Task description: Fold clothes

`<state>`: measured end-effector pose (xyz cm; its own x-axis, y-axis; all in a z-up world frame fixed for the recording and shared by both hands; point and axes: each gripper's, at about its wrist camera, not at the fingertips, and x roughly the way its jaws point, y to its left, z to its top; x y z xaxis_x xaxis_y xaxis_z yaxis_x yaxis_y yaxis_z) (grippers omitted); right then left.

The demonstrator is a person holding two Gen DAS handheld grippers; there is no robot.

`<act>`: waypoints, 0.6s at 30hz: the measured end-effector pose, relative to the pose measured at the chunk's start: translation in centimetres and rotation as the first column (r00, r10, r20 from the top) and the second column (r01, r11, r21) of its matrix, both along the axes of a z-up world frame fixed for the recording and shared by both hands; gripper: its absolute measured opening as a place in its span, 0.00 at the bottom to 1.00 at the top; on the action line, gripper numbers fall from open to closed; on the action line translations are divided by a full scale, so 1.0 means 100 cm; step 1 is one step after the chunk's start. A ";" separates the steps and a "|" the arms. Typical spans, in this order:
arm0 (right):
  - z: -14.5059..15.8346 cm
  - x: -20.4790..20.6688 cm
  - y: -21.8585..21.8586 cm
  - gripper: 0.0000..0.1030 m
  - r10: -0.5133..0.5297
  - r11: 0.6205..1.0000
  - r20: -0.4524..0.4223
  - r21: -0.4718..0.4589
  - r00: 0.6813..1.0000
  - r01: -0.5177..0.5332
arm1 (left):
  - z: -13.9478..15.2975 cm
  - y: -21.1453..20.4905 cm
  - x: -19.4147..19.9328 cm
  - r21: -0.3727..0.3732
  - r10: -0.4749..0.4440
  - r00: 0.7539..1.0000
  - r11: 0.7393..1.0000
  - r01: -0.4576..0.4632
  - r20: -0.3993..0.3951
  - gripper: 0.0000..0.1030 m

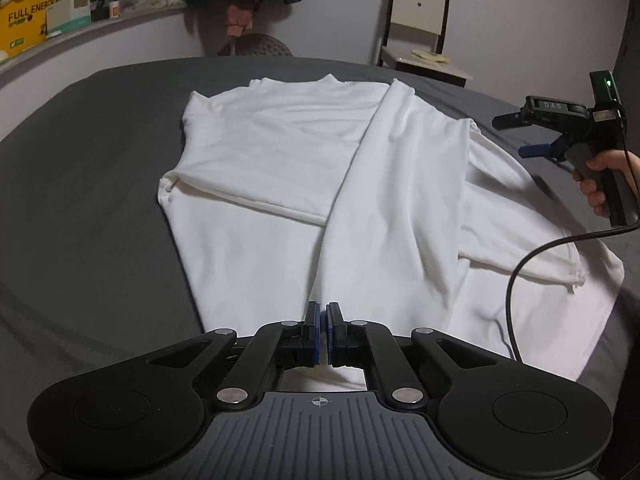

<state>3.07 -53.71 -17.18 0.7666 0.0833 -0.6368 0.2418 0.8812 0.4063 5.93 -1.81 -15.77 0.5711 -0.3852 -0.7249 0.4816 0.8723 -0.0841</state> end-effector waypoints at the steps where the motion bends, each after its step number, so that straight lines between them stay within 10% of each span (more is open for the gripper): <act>1: 0.000 0.000 0.000 1.00 0.000 1.000 0.000 -0.001 1.000 0.000 | 0.001 0.001 -0.001 0.006 0.006 1.000 1.000 -0.006 0.002 0.05; 9: 0.001 0.000 0.003 1.00 0.003 1.000 0.000 -0.006 1.000 -0.003 | 0.000 0.003 0.001 0.022 0.023 1.000 0.999 -0.023 0.013 0.08; 13: 0.001 0.000 0.003 1.00 0.003 1.000 -0.002 -0.010 1.000 -0.003 | 0.008 0.014 0.006 -0.043 0.081 0.996 0.996 -0.080 0.043 0.85; 18: 0.002 0.004 0.001 1.00 -0.006 1.000 0.004 -0.023 1.000 0.006 | 0.027 0.034 0.026 -0.133 0.158 0.984 0.980 -0.147 0.081 0.88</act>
<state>3.46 -53.60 -16.95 0.7694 0.0641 -0.6355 0.2455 0.8888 0.3869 8.51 1.60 -13.03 0.6915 -0.3733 -0.6185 0.3546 0.9213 -0.1596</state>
